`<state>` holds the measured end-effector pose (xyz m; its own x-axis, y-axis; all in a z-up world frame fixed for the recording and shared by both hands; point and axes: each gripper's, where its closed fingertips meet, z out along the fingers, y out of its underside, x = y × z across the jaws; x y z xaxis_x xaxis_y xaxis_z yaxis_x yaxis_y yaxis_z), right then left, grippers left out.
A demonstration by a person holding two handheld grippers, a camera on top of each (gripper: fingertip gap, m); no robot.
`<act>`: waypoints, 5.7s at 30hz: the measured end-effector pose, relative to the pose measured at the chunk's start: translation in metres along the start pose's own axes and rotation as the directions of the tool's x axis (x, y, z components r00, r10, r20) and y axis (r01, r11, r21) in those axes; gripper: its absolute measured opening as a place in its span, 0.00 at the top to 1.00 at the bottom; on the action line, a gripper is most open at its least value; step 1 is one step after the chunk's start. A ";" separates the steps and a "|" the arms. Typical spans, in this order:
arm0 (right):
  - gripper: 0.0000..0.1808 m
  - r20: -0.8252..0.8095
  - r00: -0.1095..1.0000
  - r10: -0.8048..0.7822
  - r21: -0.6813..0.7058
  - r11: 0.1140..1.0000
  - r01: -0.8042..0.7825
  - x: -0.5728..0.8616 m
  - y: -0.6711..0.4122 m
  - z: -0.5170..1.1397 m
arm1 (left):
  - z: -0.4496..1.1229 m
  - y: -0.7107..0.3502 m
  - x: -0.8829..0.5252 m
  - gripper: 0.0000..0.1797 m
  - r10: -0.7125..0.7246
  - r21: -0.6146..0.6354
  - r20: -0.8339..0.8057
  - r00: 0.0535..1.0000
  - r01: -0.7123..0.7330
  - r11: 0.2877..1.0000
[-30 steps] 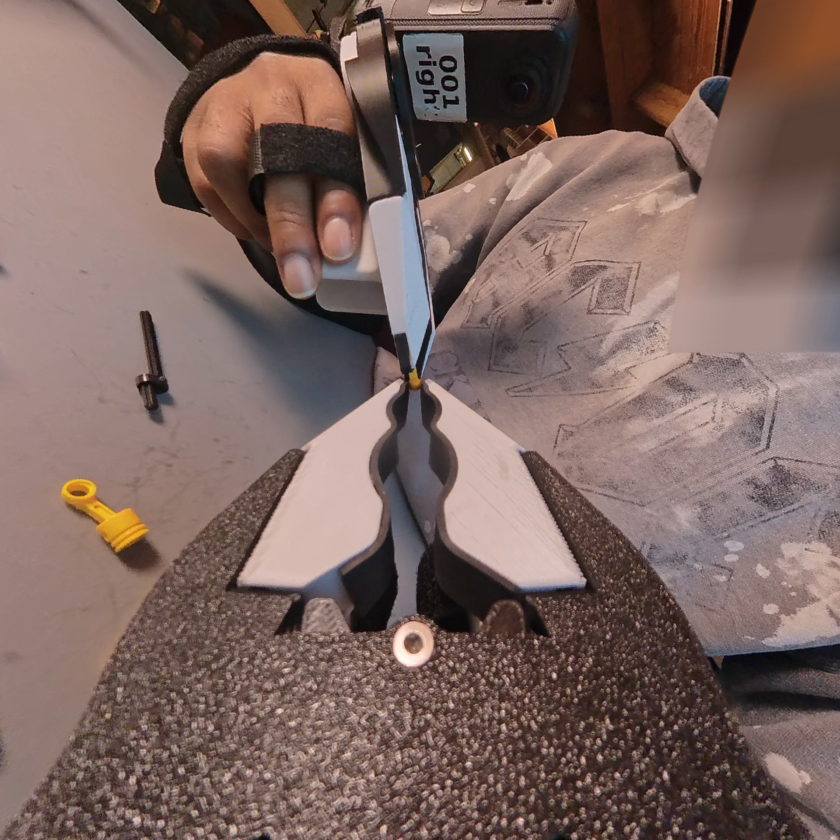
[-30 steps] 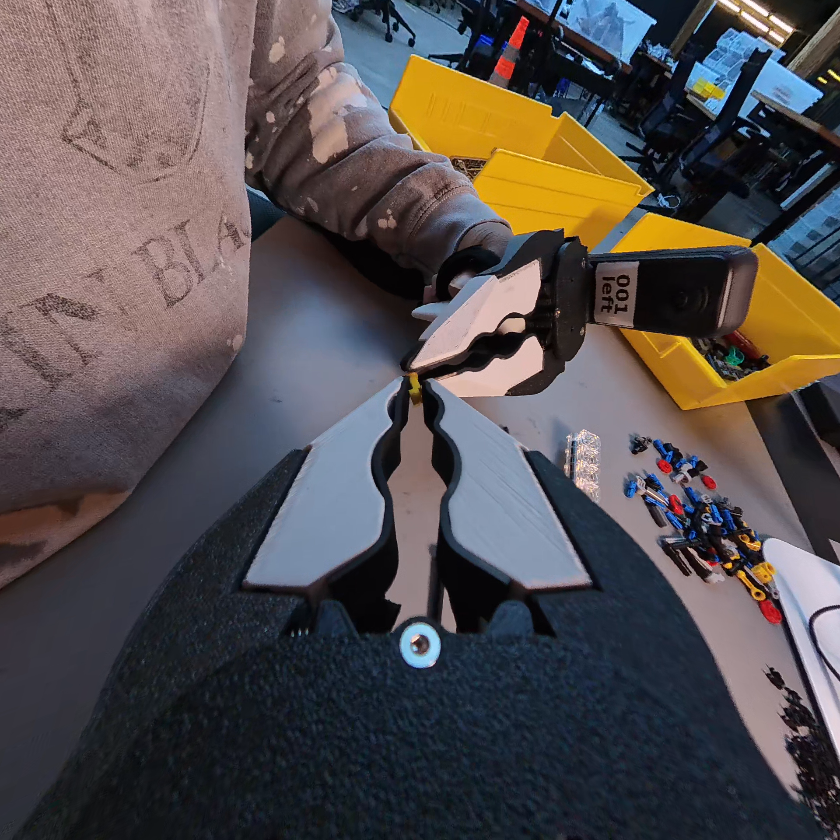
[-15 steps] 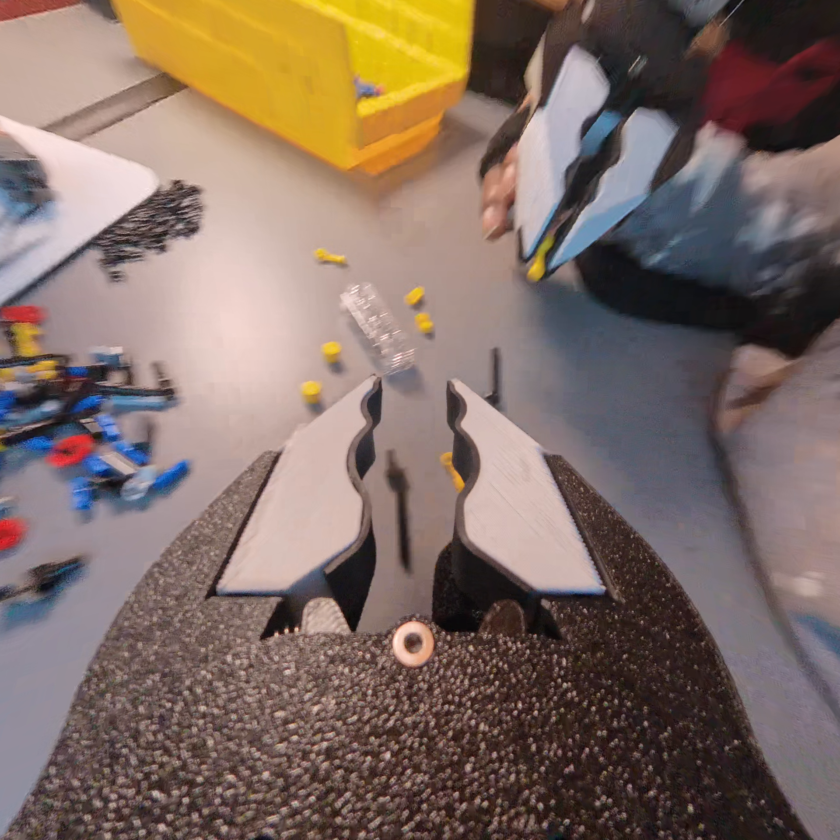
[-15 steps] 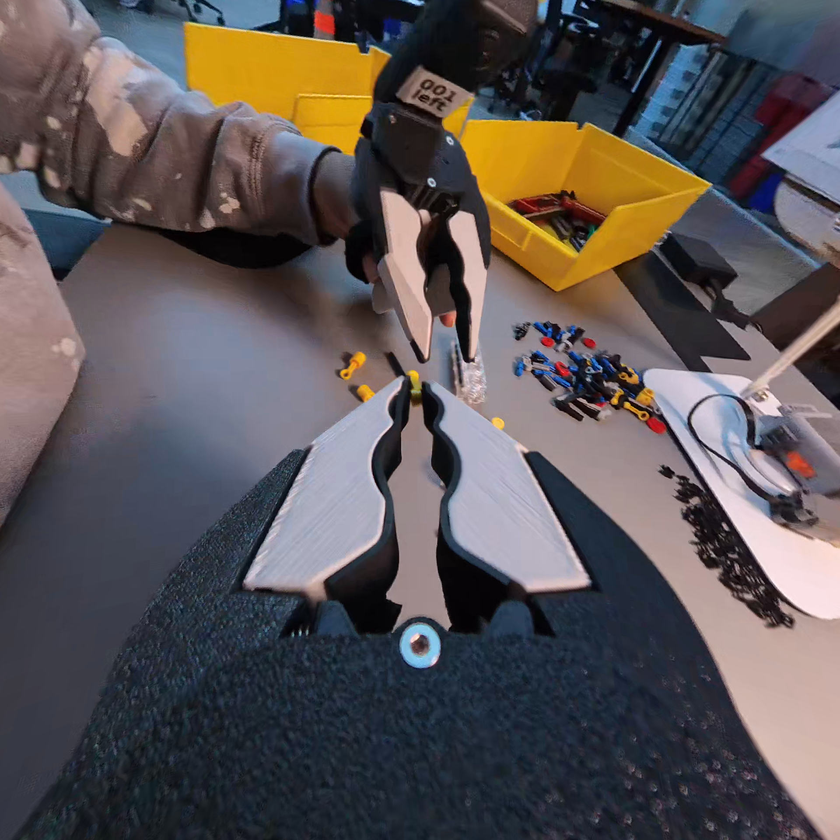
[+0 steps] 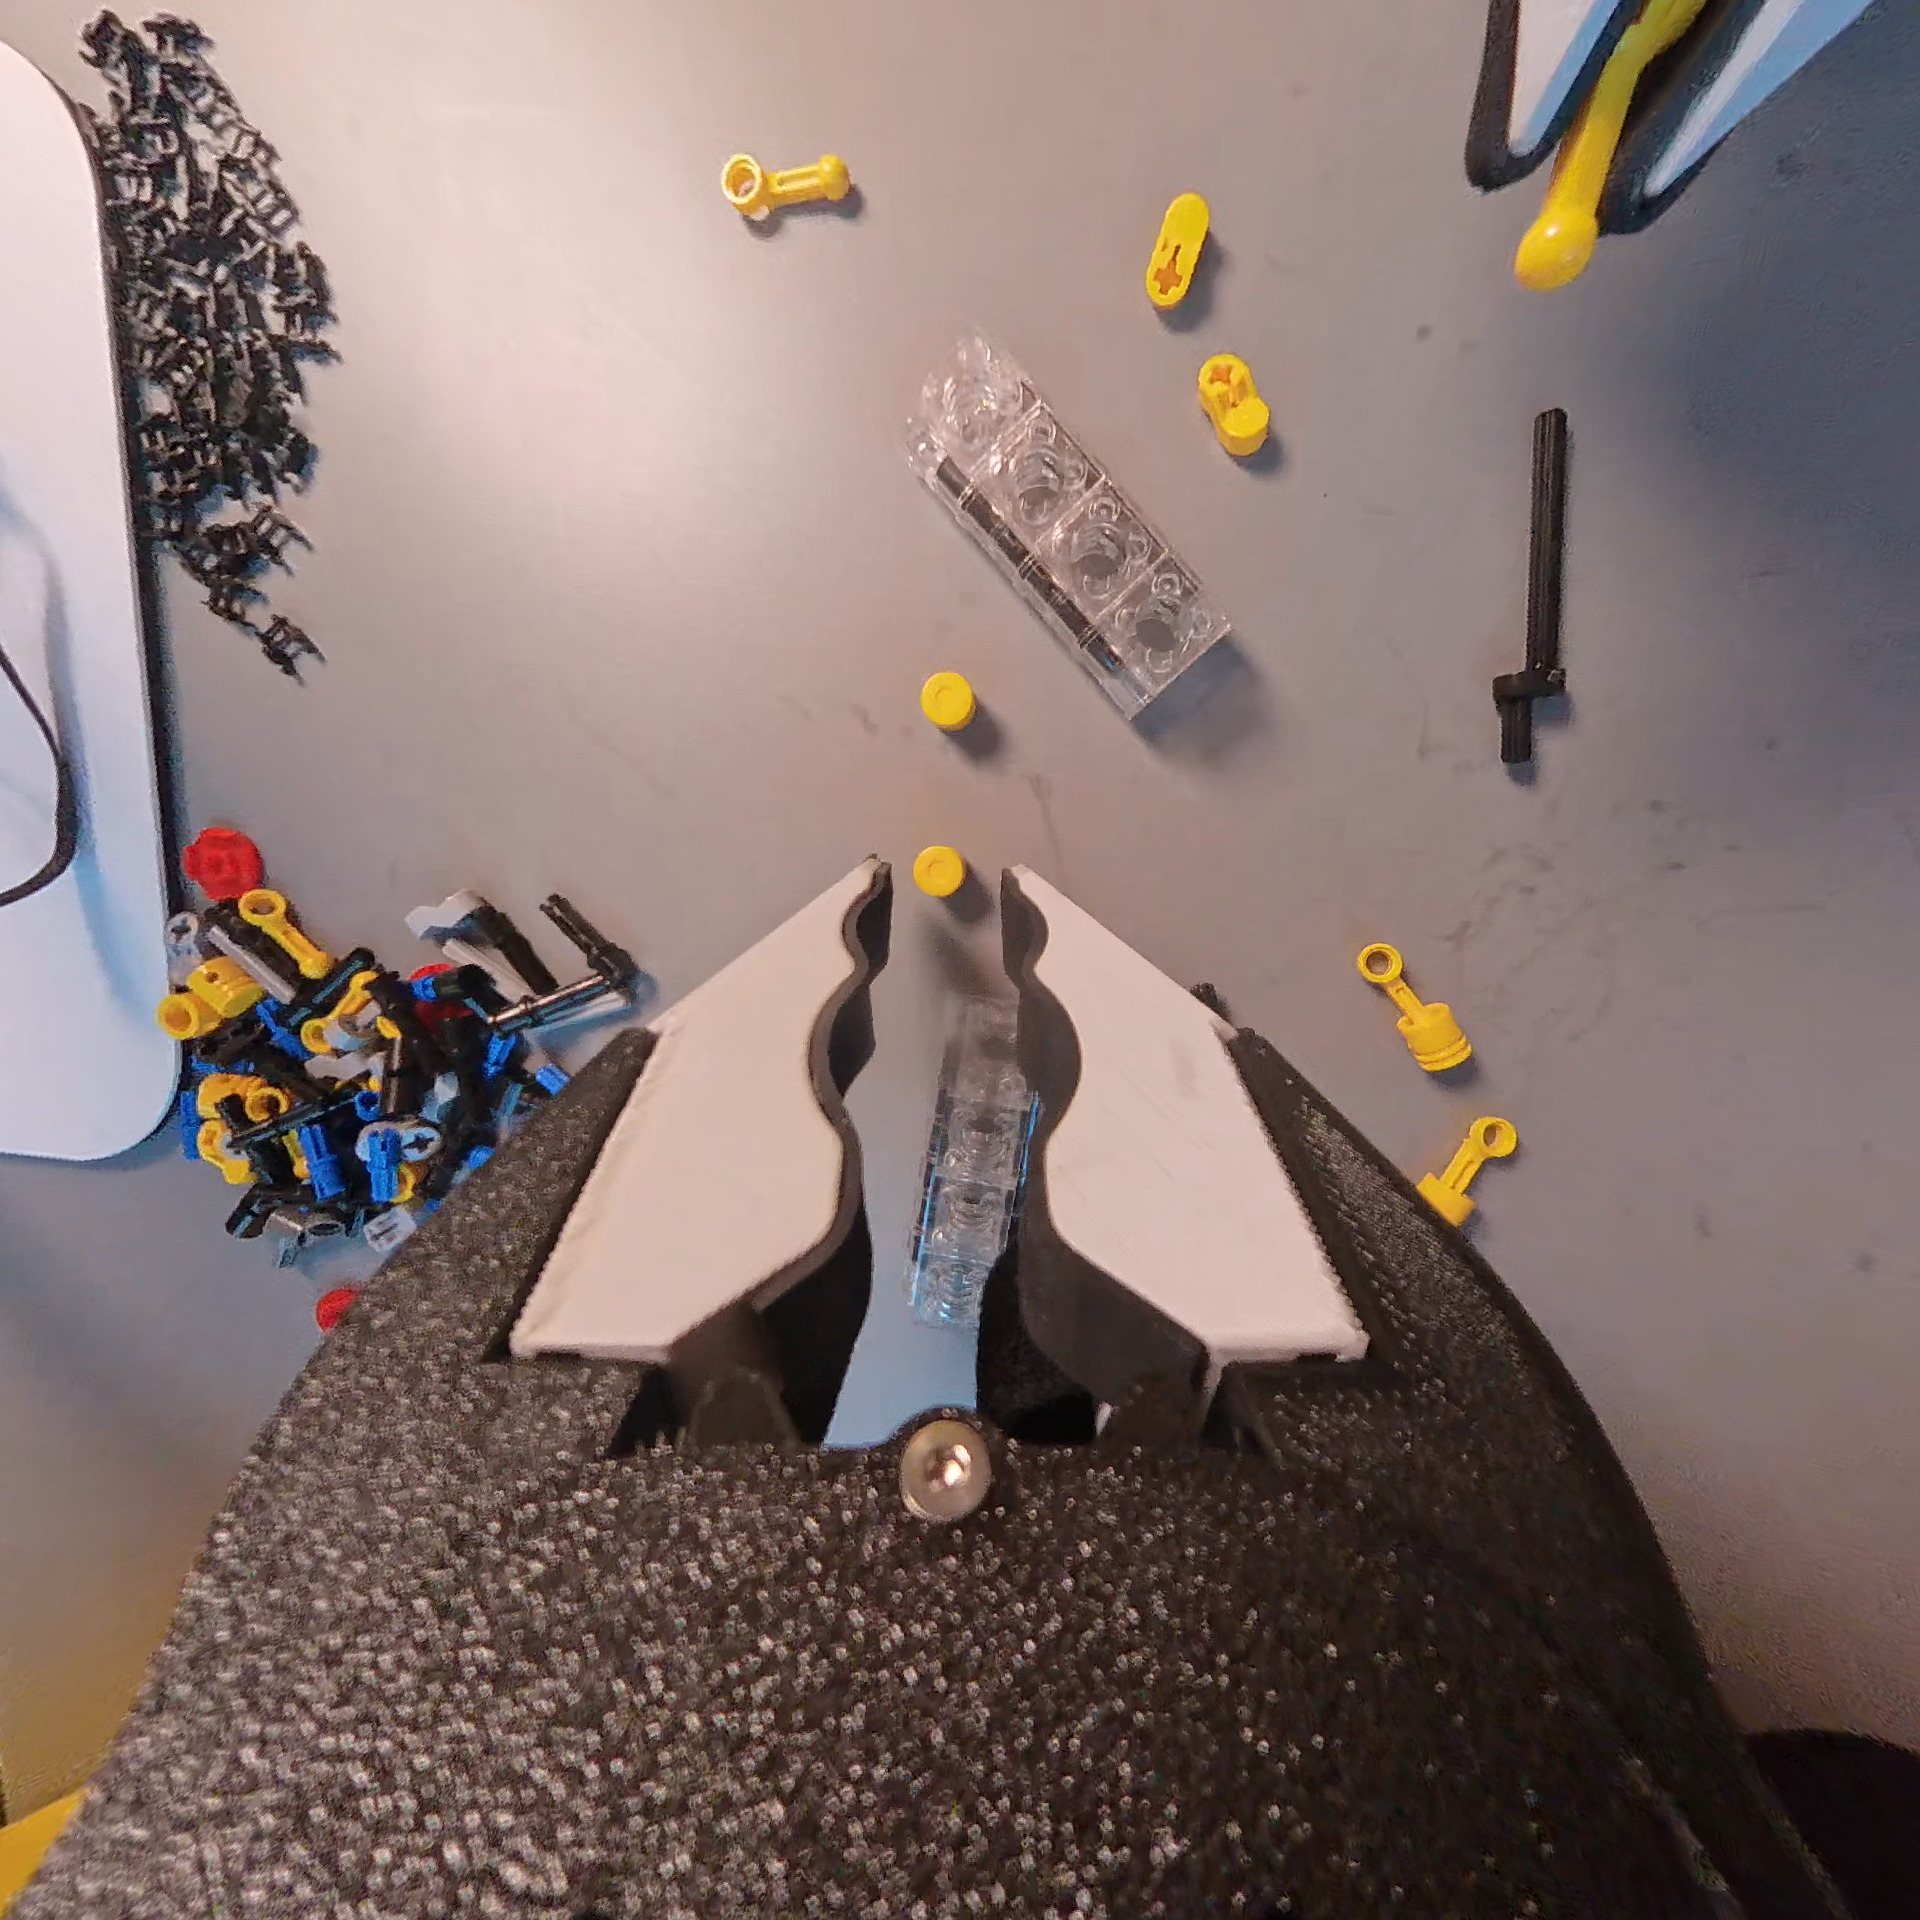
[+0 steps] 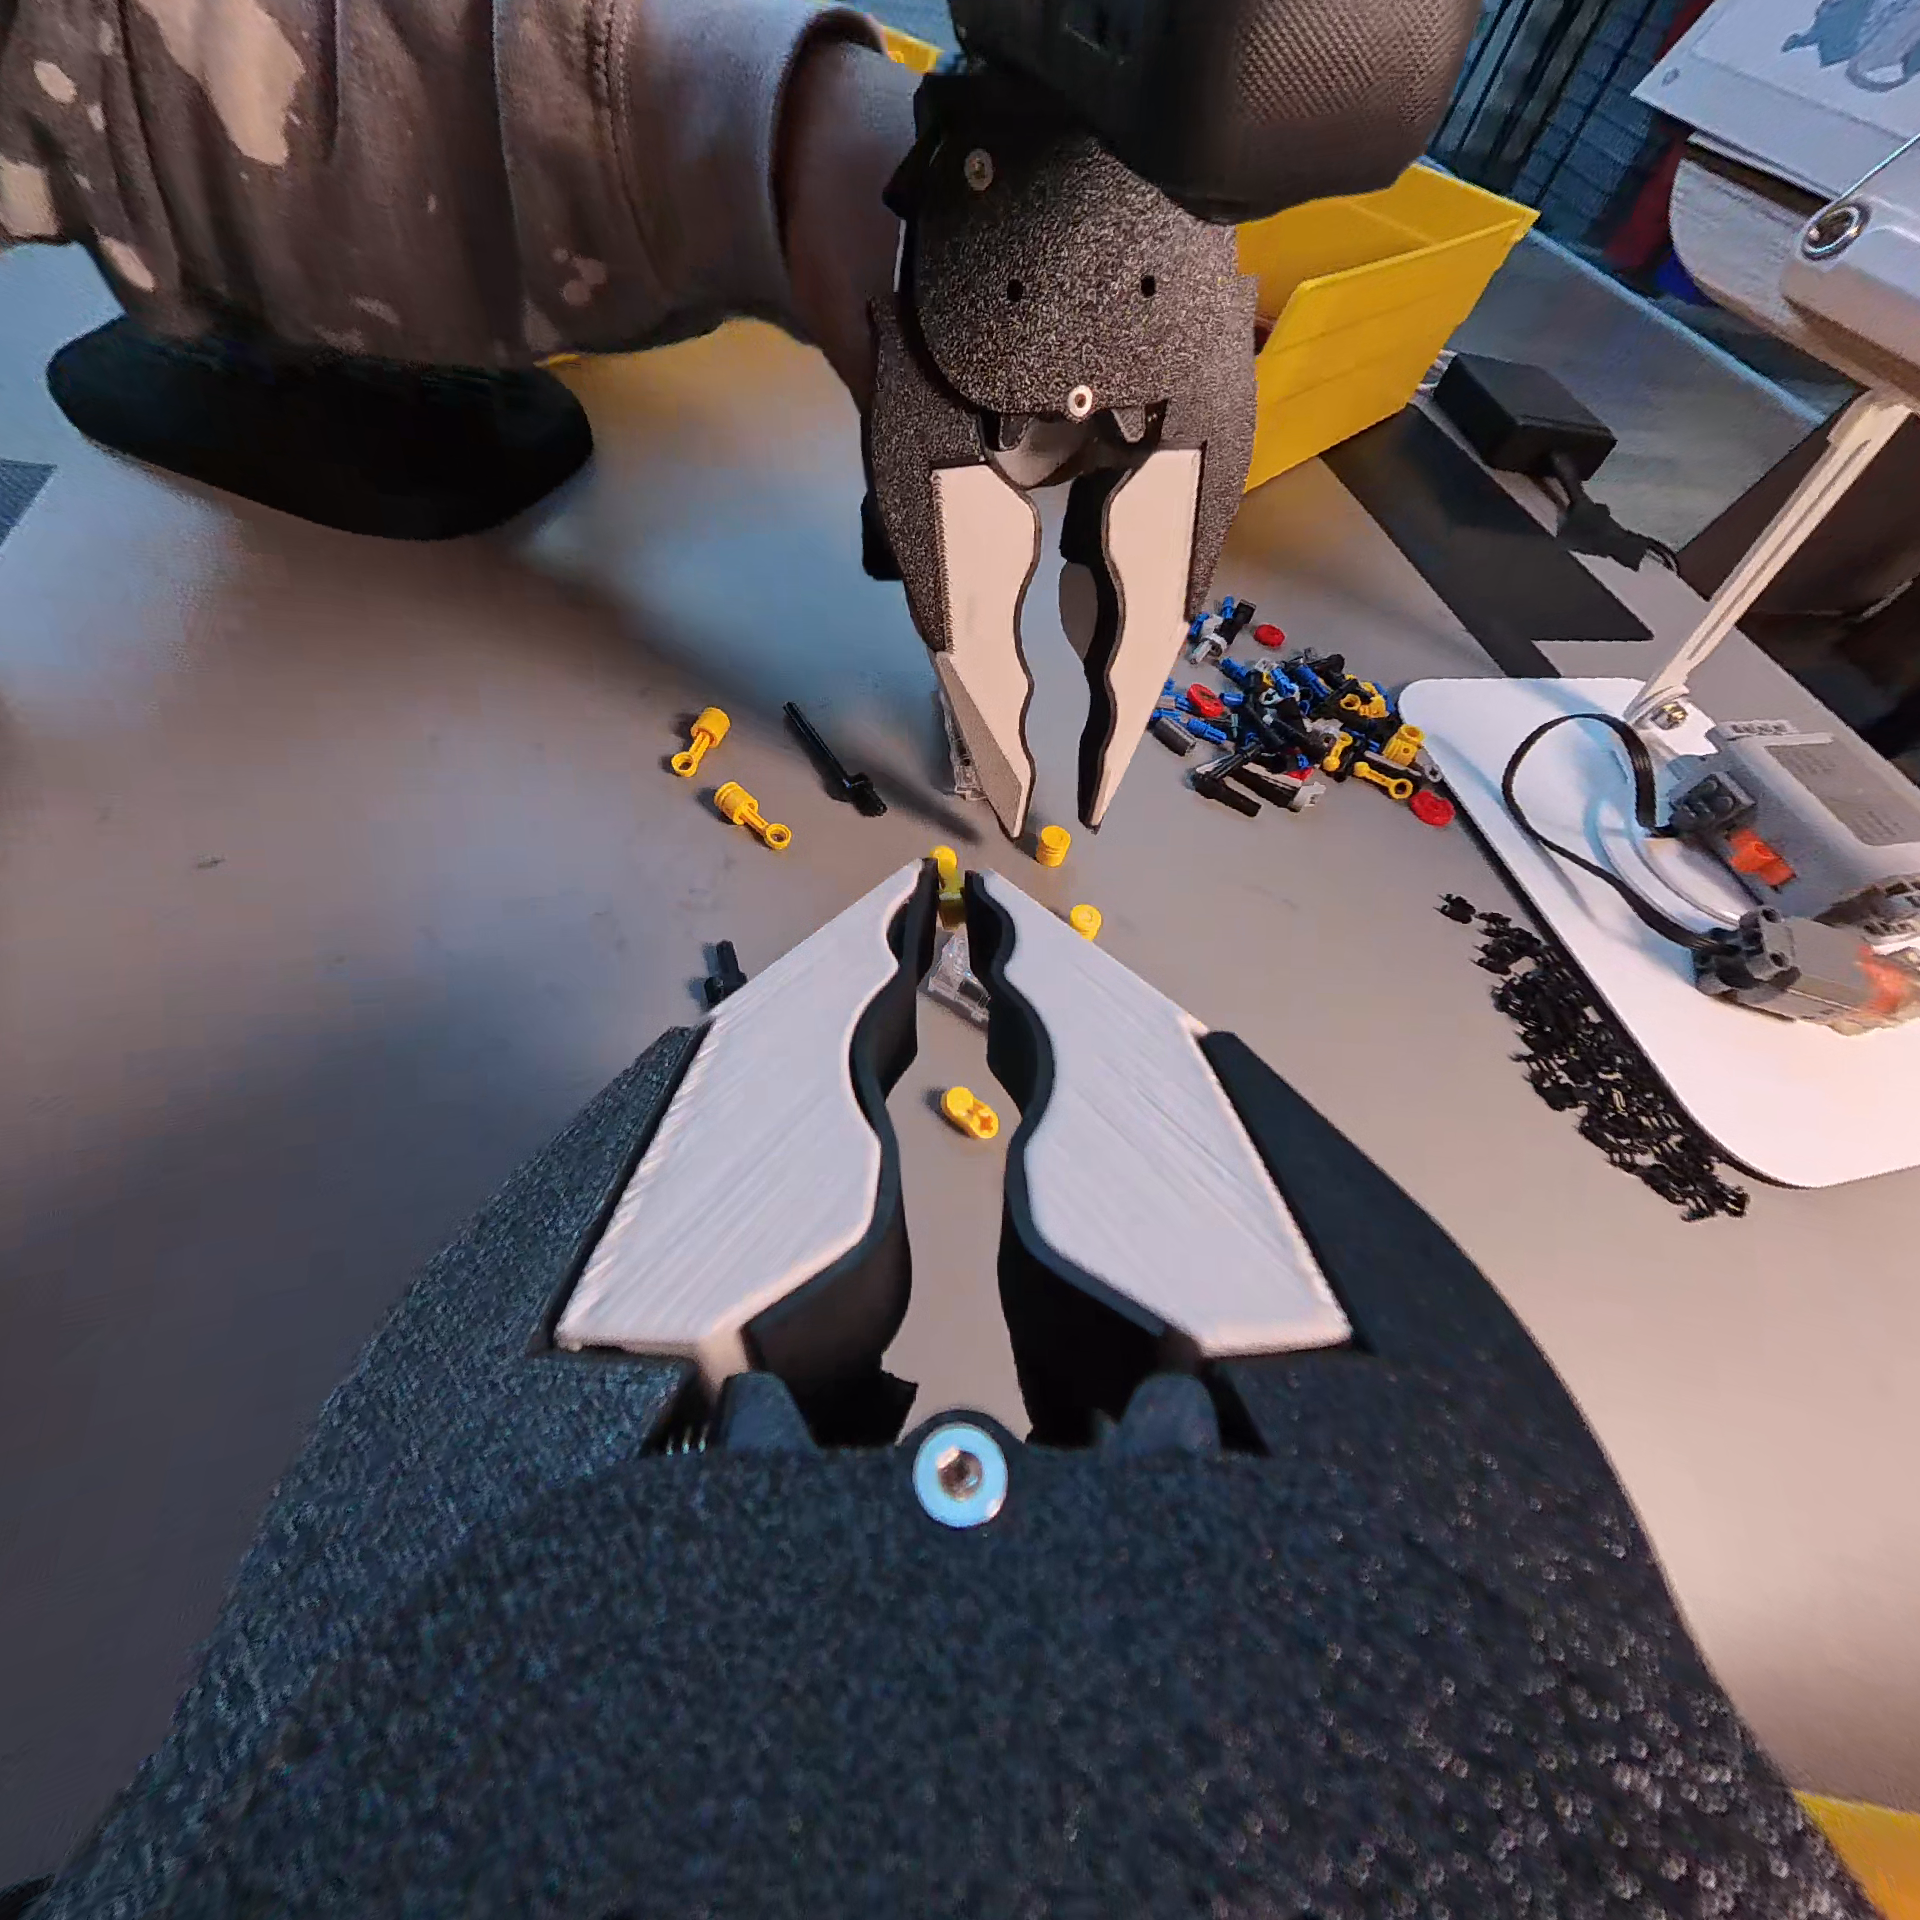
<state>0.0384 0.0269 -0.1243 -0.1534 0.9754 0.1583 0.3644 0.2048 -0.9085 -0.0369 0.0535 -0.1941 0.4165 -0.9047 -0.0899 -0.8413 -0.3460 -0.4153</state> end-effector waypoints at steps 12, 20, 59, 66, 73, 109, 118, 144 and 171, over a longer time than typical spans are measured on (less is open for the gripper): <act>0.98 0.006 1.000 -0.012 -0.003 1.000 0.012 0.001 0.000 -0.007 | 0.008 0.002 0.002 0.96 0.052 -0.121 -0.081 0.995 -0.062 0.991; 0.97 0.015 1.000 -0.011 -0.008 1.000 0.011 -0.001 0.001 -0.006 | 0.009 0.004 0.005 0.96 0.045 -0.125 -0.103 0.994 -0.058 0.991; 0.98 -0.046 0.994 0.099 0.359 0.930 -0.076 0.022 -0.091 0.042 | -0.137 -0.043 0.034 0.97 -0.186 0.771 -0.623 0.759 0.636 0.013; 0.98 -0.037 0.995 0.097 0.350 0.933 -0.078 0.014 -0.072 0.039 | -0.139 -0.053 0.017 0.97 -0.161 0.782 -0.617 0.770 0.624 -0.014; 0.98 -0.095 0.990 0.104 0.348 0.935 -0.065 0.023 -0.065 0.027 | -0.126 -0.068 0.016 0.97 -0.147 0.768 -0.631 0.762 0.640 0.019; 0.98 -0.072 0.995 0.074 0.377 0.925 -0.041 0.006 -0.077 0.029 | -0.123 -0.058 0.039 0.97 -0.134 0.751 -0.645 0.752 0.657 0.070; 0.98 -0.042 0.996 0.084 0.364 0.929 -0.063 0.003 -0.074 0.033 | -0.119 -0.059 0.042 0.97 -0.149 0.767 -0.617 0.773 0.633 0.107; 0.98 -0.159 0.976 -0.148 0.126 0.978 0.169 -0.002 -0.050 0.046 | -0.100 -0.048 0.044 0.96 -0.239 0.846 -0.254 0.937 0.335 0.414; 0.99 -0.216 0.960 -0.180 0.192 0.956 0.223 -0.012 -0.070 0.041 | -0.126 -0.064 0.056 0.97 -0.062 0.606 -0.793 0.606 0.795 0.023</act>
<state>-0.0231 -0.0024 -0.0788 -0.0143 0.9168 0.3990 0.1379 0.3971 -0.9074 -0.0030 -0.0065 -0.0588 0.0315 -0.7237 0.6894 0.5210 -0.5767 -0.6293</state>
